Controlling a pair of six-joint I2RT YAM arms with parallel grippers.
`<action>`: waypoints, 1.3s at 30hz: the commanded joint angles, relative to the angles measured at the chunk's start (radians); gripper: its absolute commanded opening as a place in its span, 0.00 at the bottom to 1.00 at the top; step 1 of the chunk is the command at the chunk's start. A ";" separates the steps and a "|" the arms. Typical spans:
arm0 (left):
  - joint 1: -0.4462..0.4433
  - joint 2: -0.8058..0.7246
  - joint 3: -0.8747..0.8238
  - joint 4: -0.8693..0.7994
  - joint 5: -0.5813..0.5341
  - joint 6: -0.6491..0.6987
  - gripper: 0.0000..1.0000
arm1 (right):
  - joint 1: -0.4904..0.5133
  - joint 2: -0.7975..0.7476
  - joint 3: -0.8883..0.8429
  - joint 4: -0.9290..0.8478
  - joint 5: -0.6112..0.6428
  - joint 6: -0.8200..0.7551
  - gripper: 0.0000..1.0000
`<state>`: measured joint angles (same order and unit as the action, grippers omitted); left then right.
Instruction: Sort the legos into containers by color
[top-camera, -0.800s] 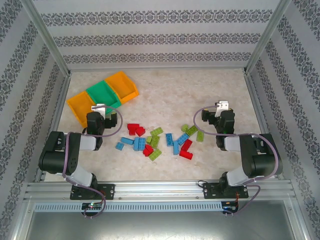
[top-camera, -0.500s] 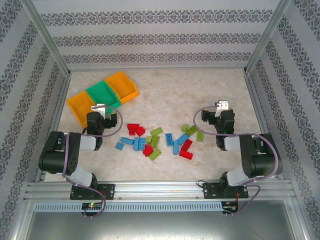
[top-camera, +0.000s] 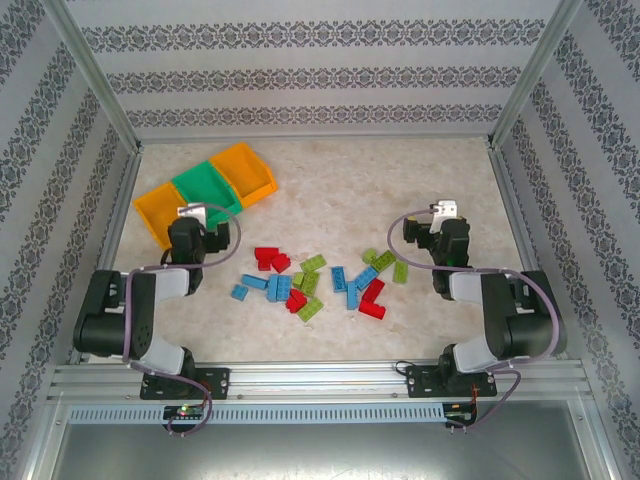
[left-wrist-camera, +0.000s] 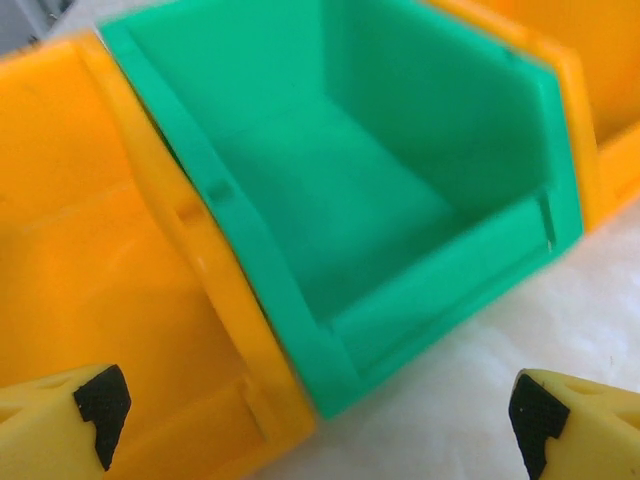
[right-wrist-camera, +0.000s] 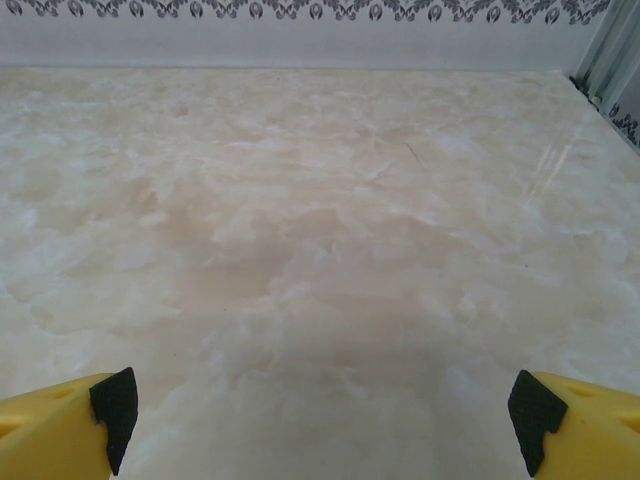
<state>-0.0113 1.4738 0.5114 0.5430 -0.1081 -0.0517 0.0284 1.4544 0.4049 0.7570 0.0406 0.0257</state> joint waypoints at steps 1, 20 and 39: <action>0.008 -0.111 0.161 -0.340 -0.068 -0.079 0.99 | -0.001 -0.120 0.086 -0.226 0.032 0.059 0.98; 0.229 -0.109 0.444 -1.070 -0.143 -0.541 0.99 | 0.047 -0.203 0.384 -1.137 -0.084 0.238 0.94; 0.320 0.194 0.569 -0.992 -0.036 -0.478 0.50 | 0.082 -0.282 0.347 -1.236 -0.097 0.287 0.96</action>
<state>0.2966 1.6455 1.0489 -0.4564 -0.1635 -0.5568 0.1028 1.1980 0.7635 -0.4168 -0.0471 0.2916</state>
